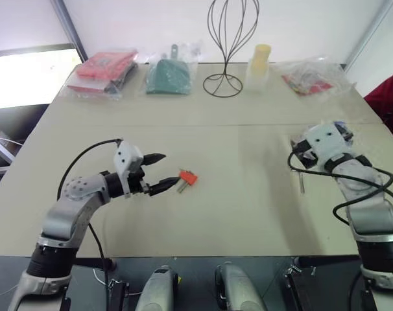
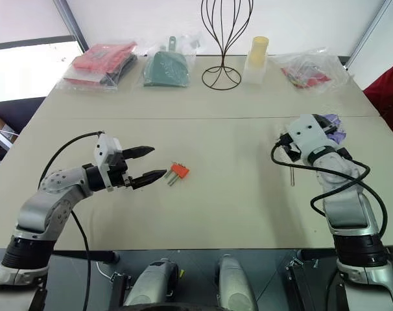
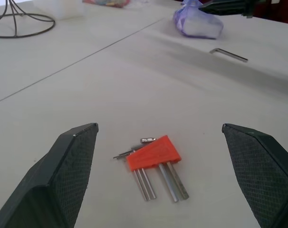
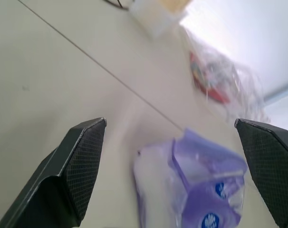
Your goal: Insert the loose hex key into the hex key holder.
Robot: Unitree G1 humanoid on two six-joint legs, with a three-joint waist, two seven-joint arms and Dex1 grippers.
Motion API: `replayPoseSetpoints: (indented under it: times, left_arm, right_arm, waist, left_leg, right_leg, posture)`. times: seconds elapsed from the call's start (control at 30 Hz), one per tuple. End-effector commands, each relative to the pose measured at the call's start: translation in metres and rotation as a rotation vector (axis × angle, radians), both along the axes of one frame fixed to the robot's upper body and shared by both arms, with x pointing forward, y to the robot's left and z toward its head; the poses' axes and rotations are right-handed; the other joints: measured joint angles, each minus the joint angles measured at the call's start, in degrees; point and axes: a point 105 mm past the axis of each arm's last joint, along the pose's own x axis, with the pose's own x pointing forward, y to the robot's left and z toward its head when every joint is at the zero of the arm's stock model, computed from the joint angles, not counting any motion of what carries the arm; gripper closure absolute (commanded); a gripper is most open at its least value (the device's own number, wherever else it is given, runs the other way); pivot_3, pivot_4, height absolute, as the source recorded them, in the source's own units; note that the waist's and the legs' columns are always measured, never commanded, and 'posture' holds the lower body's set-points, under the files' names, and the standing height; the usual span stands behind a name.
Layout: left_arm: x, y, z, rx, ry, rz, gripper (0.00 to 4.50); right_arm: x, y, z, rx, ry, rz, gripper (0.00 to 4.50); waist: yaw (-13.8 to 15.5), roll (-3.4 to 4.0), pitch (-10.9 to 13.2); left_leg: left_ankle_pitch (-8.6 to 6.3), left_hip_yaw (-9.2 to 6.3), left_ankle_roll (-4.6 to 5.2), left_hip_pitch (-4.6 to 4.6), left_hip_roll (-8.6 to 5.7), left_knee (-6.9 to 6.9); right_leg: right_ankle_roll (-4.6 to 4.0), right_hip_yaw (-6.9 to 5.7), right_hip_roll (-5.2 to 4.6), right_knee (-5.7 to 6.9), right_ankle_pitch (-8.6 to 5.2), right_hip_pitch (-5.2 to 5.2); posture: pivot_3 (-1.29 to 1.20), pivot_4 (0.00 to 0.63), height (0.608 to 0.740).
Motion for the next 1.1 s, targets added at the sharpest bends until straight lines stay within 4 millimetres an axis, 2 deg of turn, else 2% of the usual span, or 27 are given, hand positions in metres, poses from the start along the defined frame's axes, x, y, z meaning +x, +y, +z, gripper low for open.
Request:
replayPoseSetpoints:
  times: [0.03,0.1,0.2,0.3,0.53,0.63,0.97,1.1]
  left_arm:
    - [0.004,0.008,0.015,-0.012,-0.047,0.013,0.12]
    - [0.004,0.014,0.017,0.000,-0.034,0.014,0.12]
    - [-0.004,0.022,0.016,0.054,-0.013,-0.025,0.12]
    - [-0.012,0.034,0.017,0.102,0.007,-0.048,0.12]
    - [-0.015,0.051,0.023,0.179,-0.013,-0.031,0.12]
    - [-0.013,0.058,0.021,0.198,-0.012,0.000,0.12]
    - [-0.013,0.060,0.017,0.174,-0.014,0.050,0.12]
    - [-0.016,0.058,0.013,0.182,-0.013,0.056,0.12]
  right_arm:
    - [-0.008,0.052,0.010,0.218,-0.005,0.223,0.03]
    - [-0.015,0.084,-0.005,0.341,0.095,0.367,0.03]
    - [-0.033,0.118,-0.029,0.353,0.240,0.555,0.03]
    - [-0.045,0.136,-0.051,0.349,0.353,0.670,0.03]
    - [-0.038,0.150,-0.069,0.433,0.413,0.701,0.03]
    - [-0.039,0.164,-0.082,0.435,0.467,0.747,0.03]
    - [-0.037,0.203,-0.101,0.365,0.462,0.807,0.03]
    - [-0.029,0.207,-0.111,0.332,0.457,0.759,0.03]
  waist:
    - [-0.2,-0.01,0.0]
    - [-0.2,-0.02,0.0]
    - [-0.1,0.00,0.0]
    - [0.0,0.01,0.0]
    - [0.0,0.00,0.0]
    - [-0.1,0.00,0.0]
    - [-0.2,0.00,0.0]
    - [-0.2,0.00,0.0]
  left_leg:
    - [0.00,-0.01,0.00,0.00,0.01,0.00]
    - [0.00,-0.03,0.00,0.01,0.06,0.00]
    - [0.00,-0.08,0.00,0.00,0.09,-0.02]
    - [0.00,-0.07,0.00,-0.04,0.10,-0.02]
    - [0.00,-0.02,0.00,-0.04,0.09,0.02]
    - [0.00,-0.03,0.00,-0.04,0.09,0.02]
    - [0.00,-0.03,0.00,-0.04,0.09,-0.03]
    - [0.00,-0.03,0.00,-0.03,0.09,-0.03]
  right_leg:
    - [0.00,0.00,0.03,0.00,0.00,0.00]
    - [0.00,0.00,0.06,0.01,0.00,0.00]
    - [-0.01,-0.02,0.09,0.02,0.00,-0.02]
    - [-0.01,-0.05,-0.02,-0.02,-0.01,-0.03]
    - [-0.05,-0.04,-0.05,-0.04,-0.03,-0.02]
    - [-0.03,-0.04,-0.01,-0.04,-0.02,-0.03]
    - [-0.01,-0.04,0.01,-0.02,-0.01,-0.10]
    - [-0.01,-0.04,0.02,0.00,-0.01,-0.10]
  posture:
    - [0.00,0.150,0.740]
    - [0.00,0.150,0.740]
    - [0.00,0.150,0.740]
    - [0.00,0.150,0.740]
    - [0.00,0.150,0.740]
    - [0.00,0.150,0.740]
    - [0.00,0.150,0.740]
    - [0.00,0.150,0.740]
